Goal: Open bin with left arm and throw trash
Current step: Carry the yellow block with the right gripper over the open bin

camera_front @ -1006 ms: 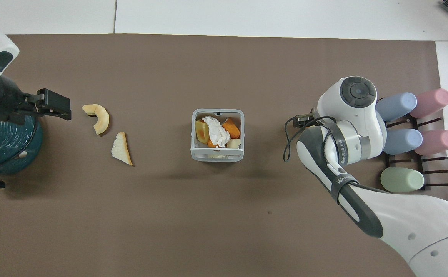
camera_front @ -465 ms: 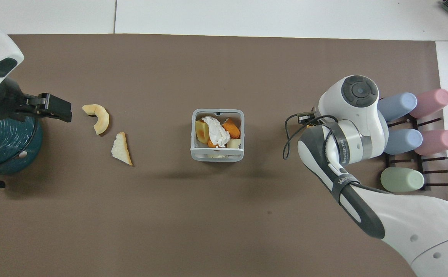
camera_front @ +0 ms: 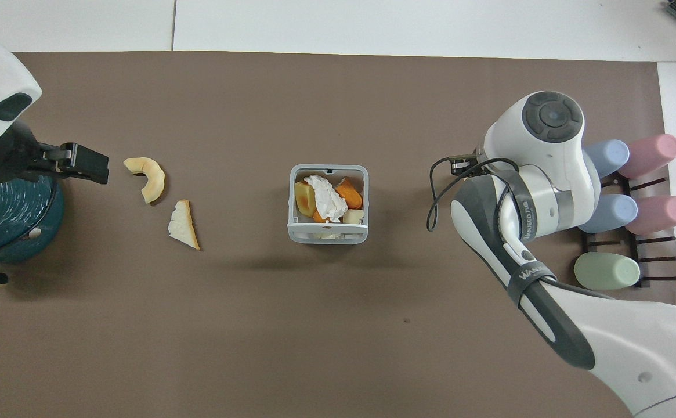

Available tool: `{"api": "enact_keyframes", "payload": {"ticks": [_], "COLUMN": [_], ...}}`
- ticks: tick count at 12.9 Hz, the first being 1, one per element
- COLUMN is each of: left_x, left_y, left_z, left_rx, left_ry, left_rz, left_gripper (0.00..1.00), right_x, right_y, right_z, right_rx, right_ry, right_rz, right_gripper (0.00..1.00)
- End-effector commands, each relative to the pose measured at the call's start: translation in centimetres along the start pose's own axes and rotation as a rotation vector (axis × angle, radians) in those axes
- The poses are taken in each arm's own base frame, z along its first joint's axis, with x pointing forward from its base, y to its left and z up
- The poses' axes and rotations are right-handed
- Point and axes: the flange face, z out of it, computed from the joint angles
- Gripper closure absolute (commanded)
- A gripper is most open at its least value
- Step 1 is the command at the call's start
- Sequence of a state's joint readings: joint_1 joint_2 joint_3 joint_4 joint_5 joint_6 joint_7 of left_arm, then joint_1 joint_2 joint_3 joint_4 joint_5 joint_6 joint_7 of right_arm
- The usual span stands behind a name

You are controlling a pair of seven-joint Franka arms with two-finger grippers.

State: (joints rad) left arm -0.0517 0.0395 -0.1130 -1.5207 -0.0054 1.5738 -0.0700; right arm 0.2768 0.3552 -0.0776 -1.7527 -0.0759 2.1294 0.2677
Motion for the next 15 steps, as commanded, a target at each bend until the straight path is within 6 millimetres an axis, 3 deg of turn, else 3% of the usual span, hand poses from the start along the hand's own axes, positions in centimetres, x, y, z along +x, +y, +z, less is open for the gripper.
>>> {"api": "enact_keyframes", "payload": {"ticks": [1, 4, 7, 9, 12, 15], "left_x": [-1.0, -0.4, 0.2, 0.8, 2.0, 4.0], "left_y": [-1.2, -2.2, -3.1, -3.3, -3.4, -4.8], "left_z": [0.3, 0.9, 1.4, 2.7, 7.0, 12.3], "left_rx": [0.021, 0.020, 0.019, 0.017, 0.013, 0.005], "left_ry": [0.036, 0.052, 0.067, 0.070, 0.084, 0.095], "left_rz": [0.003, -0.008, -0.024, -0.025, -0.028, -0.047], "left_gripper": [0.00, 0.00, 0.00, 0.00, 0.00, 0.00], "right_x": [-0.7, -1.0, -1.6, -2.7, -4.2, -4.7], "right_y": [-1.8, -6.6, -11.0, -14.1, -17.9, -18.8], "right_z": [-5.0, -7.9, -8.6, -9.2, -9.6, -8.6], "right_rx": [0.027, 0.159, 0.299, 0.356, 0.472, 0.496], "right_ry": [0.023, 0.048, 0.099, 0.081, 0.035, 0.000], "right_rz": [0.047, 0.175, 0.220, 0.246, 0.319, 0.367], "right_gripper": [1.00, 1.00, 1.00, 1.00, 1.00, 1.00]}}
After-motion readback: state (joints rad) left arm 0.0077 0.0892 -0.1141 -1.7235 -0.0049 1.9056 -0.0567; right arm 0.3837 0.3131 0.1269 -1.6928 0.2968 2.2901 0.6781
